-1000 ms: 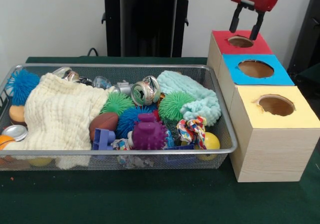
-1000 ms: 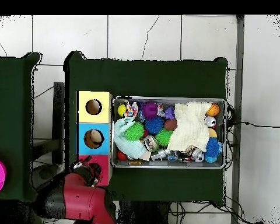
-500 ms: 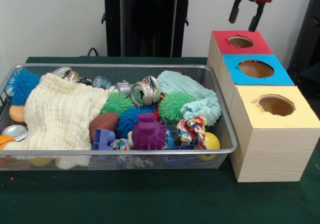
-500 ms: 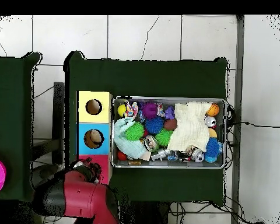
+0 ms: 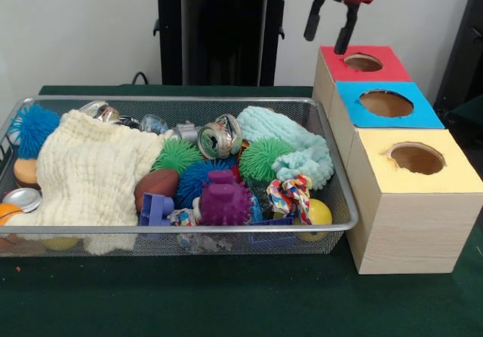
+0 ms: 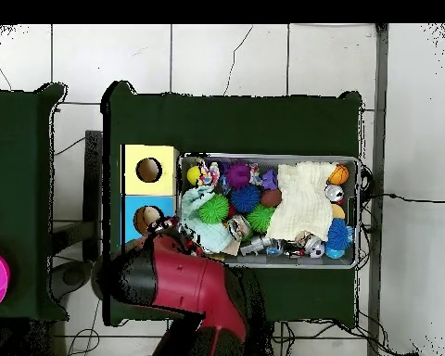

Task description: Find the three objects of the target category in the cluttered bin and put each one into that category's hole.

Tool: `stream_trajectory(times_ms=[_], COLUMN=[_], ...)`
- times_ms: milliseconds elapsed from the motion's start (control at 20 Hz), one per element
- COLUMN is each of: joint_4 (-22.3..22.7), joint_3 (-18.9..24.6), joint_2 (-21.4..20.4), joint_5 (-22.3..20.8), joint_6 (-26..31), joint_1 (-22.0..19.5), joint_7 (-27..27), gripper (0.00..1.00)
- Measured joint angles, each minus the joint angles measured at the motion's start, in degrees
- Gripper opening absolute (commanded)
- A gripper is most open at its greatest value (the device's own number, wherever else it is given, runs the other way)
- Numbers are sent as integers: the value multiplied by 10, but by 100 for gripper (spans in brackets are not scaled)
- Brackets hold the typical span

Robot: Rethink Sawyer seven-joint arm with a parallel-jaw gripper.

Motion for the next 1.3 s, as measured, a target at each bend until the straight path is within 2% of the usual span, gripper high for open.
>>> stream_trajectory(times_ms=[250, 300, 450, 500, 1000, 1300], joint_4=[-40, -58, -73, -85, -133, -175], joint_3=[19, 30, 41, 51, 108, 154], joint_2=[12, 20, 29, 37, 74, 107], joint_5=[-32, -50, -67, -83, -169, -235], joint_6=[0, 0, 0, 0, 0, 0], joint_1=[-51, -75, -95, -114, -208, -274], joint_7=[0, 0, 0, 0, 0, 0], gripper=[100, 100, 100, 100, 100, 100])
